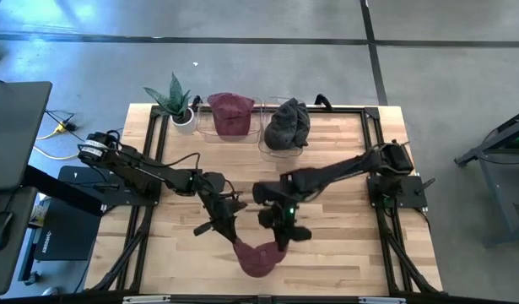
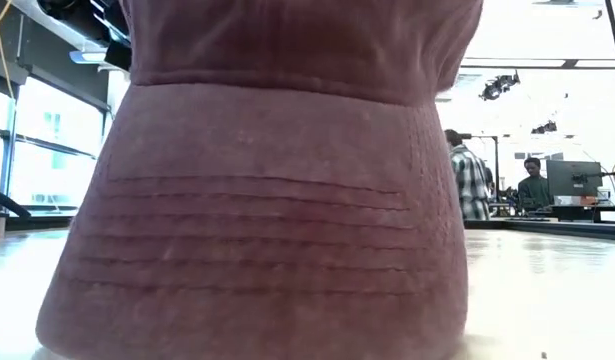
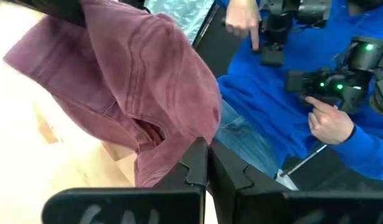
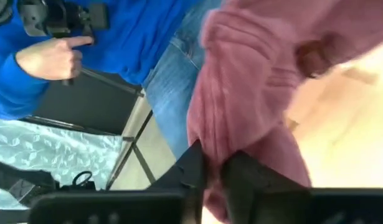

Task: Pick & Place hat
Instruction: Put the red cap into the left transparent bin

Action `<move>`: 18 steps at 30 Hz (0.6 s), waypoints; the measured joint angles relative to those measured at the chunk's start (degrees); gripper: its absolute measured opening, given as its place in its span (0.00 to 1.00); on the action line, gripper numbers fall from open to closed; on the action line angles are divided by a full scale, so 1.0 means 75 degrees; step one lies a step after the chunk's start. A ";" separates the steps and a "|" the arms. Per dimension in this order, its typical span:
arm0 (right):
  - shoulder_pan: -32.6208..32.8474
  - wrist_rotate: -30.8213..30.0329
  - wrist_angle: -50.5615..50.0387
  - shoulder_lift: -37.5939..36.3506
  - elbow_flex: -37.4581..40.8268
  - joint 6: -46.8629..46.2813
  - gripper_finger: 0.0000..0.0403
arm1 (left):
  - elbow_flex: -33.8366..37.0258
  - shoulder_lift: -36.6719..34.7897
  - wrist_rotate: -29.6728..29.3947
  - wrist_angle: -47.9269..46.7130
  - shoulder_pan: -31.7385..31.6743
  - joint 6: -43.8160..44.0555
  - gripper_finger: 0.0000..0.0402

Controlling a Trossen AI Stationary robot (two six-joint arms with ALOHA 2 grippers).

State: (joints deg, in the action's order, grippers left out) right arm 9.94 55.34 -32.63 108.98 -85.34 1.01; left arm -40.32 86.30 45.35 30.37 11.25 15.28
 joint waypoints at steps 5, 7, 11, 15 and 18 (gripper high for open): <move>0.0335 -0.0639 0.0329 0.0001 -0.0009 -0.0460 0.25 | 0.0000 0.0000 -0.0144 -0.0009 -0.0001 -0.0056 0.00; 0.0355 -0.0711 0.0354 0.0004 -0.0008 -0.0530 0.33 | 0.0000 0.0000 -0.0173 -0.0059 -0.0001 -0.0057 0.00; 0.0514 -0.0949 0.0388 0.0004 -0.0007 -0.0435 0.50 | 0.0000 0.0000 -0.0253 -0.0065 -0.0001 -0.0054 0.00; 0.0948 -0.2057 0.0540 -0.0030 -0.0007 -0.0267 0.55 | 0.0000 0.0000 -0.0503 -0.0080 0.0001 -0.0041 0.00; 0.1247 -0.2885 0.0682 -0.0077 -0.0004 -0.0379 0.53 | 0.0000 0.0000 -0.0974 -0.0285 0.0002 0.0028 0.00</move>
State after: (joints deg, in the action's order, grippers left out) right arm 19.29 33.71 -27.51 108.40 -85.36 -1.83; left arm -40.32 86.30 38.04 28.24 11.27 15.49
